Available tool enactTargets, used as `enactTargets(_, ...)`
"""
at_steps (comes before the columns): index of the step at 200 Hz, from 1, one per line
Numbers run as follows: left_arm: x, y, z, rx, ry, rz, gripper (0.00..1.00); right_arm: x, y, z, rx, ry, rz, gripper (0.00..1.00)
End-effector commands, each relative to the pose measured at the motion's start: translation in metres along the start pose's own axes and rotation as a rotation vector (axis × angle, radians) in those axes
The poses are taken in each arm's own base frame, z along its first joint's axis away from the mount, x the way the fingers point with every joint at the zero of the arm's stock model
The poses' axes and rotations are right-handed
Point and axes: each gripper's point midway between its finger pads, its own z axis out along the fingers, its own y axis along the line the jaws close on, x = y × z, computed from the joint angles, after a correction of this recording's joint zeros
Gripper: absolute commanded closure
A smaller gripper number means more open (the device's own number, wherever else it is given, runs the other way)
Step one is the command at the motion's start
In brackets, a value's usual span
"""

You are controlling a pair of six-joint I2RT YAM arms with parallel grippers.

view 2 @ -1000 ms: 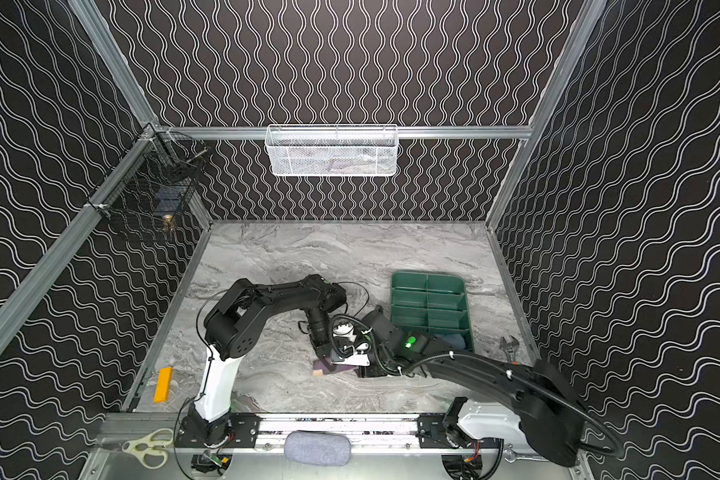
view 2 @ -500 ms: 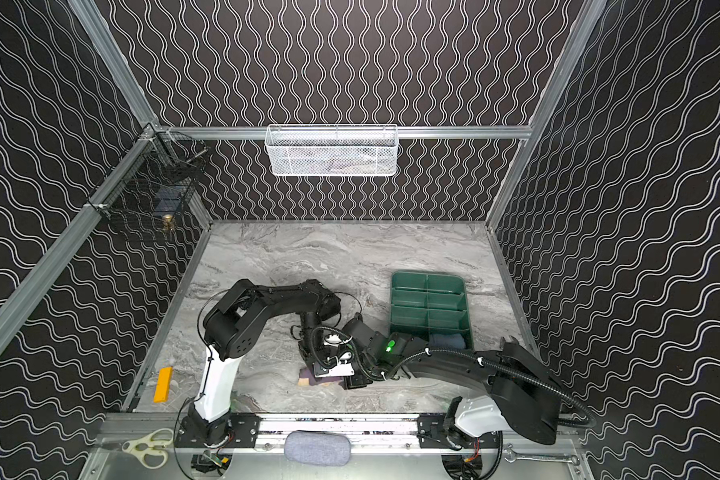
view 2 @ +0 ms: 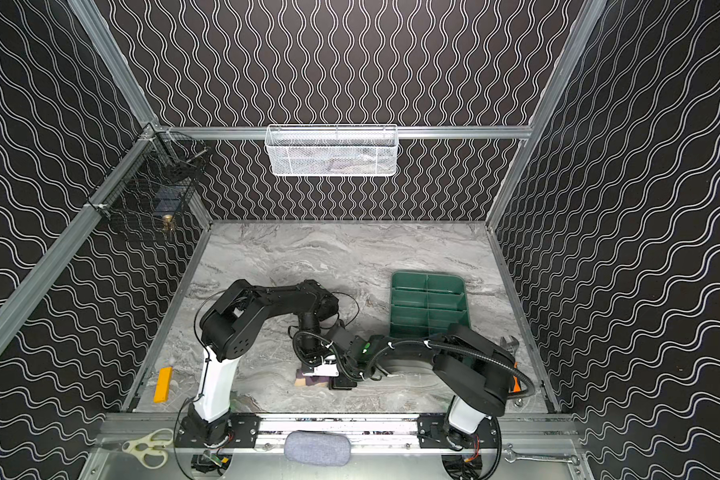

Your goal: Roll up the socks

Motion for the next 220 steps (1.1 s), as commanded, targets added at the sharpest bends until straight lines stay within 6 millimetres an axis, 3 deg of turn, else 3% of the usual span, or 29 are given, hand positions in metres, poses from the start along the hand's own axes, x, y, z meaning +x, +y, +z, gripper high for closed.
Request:
enactTargets(1, -0.068, 0.089, -0.019, -0.452, -0.213, 0.086, 1.00, 0.001, -0.001, 0.013, -0.006, 0.005, -0.003, 0.41)
enactTargets(23, -0.072, 0.082, -0.023, -0.437, -0.257, 0.093, 1.00, 0.006, 0.003, 0.017, -0.021, 0.018, 0.017, 0.51)
enactTargets(74, -0.090, 0.057, -0.043, -0.383, -0.434, 0.094, 0.99, 0.008, 0.009, 0.012, -0.044, 0.022, 0.043, 1.00)
enactTargets(109, -0.094, 0.033, -0.073, -0.382, -0.604, 0.116, 0.65, 0.014, 0.010, 0.004, -0.033, 0.044, 0.058, 1.00)
enactTargets(130, -0.089, 0.013, -0.090, -0.375, -0.684, 0.154, 0.53, 0.010, 0.007, -0.006, -0.013, 0.021, 0.086, 1.00)
enactTargets(159, -0.070, -0.010, -0.111, -0.401, -0.740, 0.216, 0.43, 0.013, 0.003, -0.020, -0.014, 0.028, 0.104, 1.00)
enactTargets(220, -0.029, -0.039, -0.150, -0.537, -0.859, 0.289, 0.40, 0.026, -0.004, -0.035, -0.012, 0.050, 0.141, 1.00)
